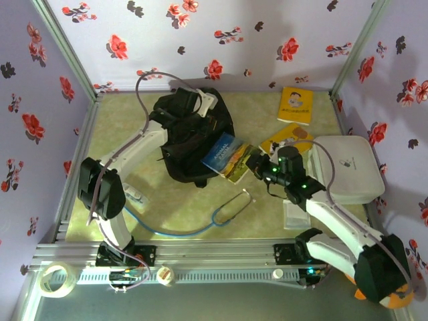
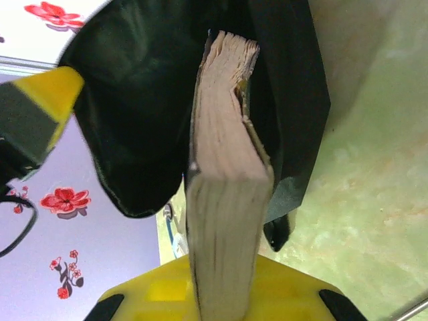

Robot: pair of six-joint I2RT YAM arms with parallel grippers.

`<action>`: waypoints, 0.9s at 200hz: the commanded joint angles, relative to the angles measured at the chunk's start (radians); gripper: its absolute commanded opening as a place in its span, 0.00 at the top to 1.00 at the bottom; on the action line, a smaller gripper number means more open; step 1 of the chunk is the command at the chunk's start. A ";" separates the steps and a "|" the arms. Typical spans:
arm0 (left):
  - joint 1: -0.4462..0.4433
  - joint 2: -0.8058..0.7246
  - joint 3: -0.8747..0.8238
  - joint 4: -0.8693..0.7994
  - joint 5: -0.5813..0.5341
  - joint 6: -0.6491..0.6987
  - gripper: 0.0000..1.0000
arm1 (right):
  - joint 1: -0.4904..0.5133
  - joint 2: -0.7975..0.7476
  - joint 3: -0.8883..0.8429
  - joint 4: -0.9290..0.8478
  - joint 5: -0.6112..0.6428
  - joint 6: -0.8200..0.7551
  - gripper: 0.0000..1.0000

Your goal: Pack the student bag

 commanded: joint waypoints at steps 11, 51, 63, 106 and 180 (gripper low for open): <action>-0.019 -0.077 0.017 0.114 0.030 -0.014 0.97 | 0.020 0.101 0.043 0.172 0.076 0.155 0.93; -0.028 -0.092 0.017 0.122 0.038 -0.015 0.97 | 0.054 0.214 0.097 0.279 0.147 0.222 0.93; -0.028 -0.097 0.012 0.123 0.041 -0.015 0.97 | 0.055 0.252 0.128 0.330 0.150 0.207 0.93; -0.030 -0.112 0.002 0.118 0.042 -0.023 0.97 | 0.055 0.408 0.252 0.444 0.155 0.167 0.92; -0.039 -0.104 -0.007 0.146 0.079 -0.077 0.97 | 0.097 0.720 0.396 0.497 0.340 0.157 0.92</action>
